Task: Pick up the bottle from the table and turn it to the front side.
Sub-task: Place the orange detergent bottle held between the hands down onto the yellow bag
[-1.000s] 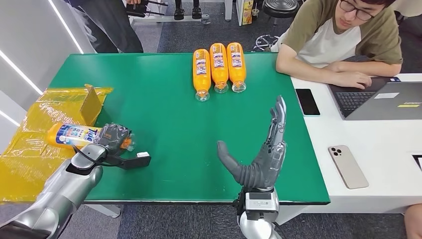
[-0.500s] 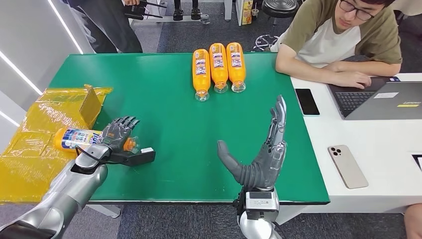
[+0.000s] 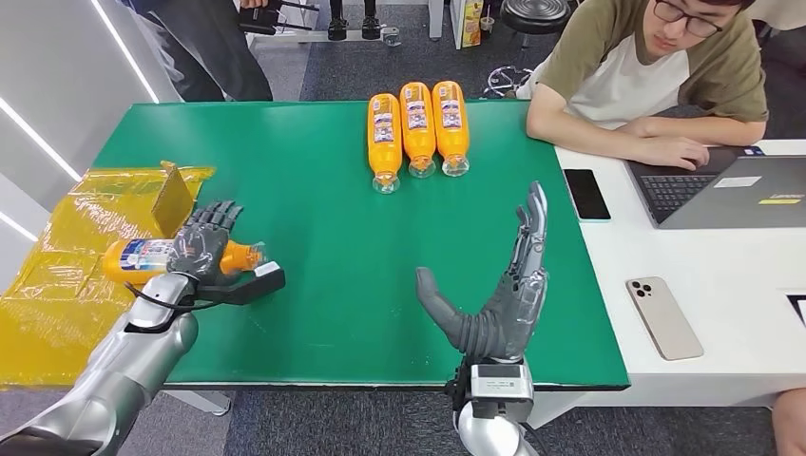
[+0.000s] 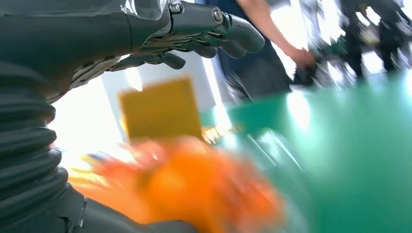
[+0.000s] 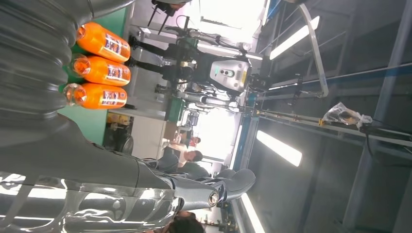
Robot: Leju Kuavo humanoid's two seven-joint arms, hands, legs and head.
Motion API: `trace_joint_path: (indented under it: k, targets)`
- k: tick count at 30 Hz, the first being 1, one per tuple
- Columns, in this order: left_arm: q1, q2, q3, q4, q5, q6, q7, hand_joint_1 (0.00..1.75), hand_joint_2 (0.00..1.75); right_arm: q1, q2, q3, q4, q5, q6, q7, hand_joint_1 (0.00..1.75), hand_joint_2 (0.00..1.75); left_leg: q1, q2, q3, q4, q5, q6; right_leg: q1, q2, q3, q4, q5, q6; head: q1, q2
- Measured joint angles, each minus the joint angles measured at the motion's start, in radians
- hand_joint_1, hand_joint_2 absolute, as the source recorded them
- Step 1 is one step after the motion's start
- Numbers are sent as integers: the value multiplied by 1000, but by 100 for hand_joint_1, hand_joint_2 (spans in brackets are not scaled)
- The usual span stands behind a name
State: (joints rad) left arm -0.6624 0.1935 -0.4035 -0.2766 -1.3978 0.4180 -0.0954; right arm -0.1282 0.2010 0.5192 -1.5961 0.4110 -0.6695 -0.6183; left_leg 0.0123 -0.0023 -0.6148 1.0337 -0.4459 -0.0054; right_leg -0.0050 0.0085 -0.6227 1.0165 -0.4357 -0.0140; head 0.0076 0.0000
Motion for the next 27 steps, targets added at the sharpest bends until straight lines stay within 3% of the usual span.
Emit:
trace_joint_path:
  k: [7,12,19,21,23,25,27]
  targets:
    - [0,35,101,0,9,96,12,0,175,-1,0,0,0,-13,0,-7,0,175,0,0,0,0,0,0,0,0,0,1,0,0,0,0]
    - [1,48,129,0,9,105,11,0,175,-2,0,0,0,-14,0,-8,0,175,0,0,0,0,0,0,0,0,0,1,0,0,0,0]
    - [26,77,173,-14,2,208,-38,0,175,-2,0,0,-8,-11,0,-2,0,175,0,1,0,0,0,0,0,0,-1,1,0,0,0,0]
    - [50,86,200,-45,24,243,-89,0,175,-2,0,0,-10,-12,0,1,0,175,0,1,0,0,0,0,0,1,-1,1,0,0,0,0]
    - [89,85,254,-123,72,265,-196,0,175,-2,0,0,-11,-14,0,3,0,175,0,1,0,0,0,0,0,1,-2,0,0,0,0,0]
    - [124,63,341,-230,168,273,-376,0,175,-2,-1,2,-11,-16,0,5,0,175,0,1,-1,0,0,0,0,1,-3,0,0,0,0,0]
    - [145,25,418,-336,383,276,-537,0,175,-3,-1,5,-11,-17,0,9,0,175,-1,0,-1,0,0,0,0,0,-3,0,0,0,0,0]
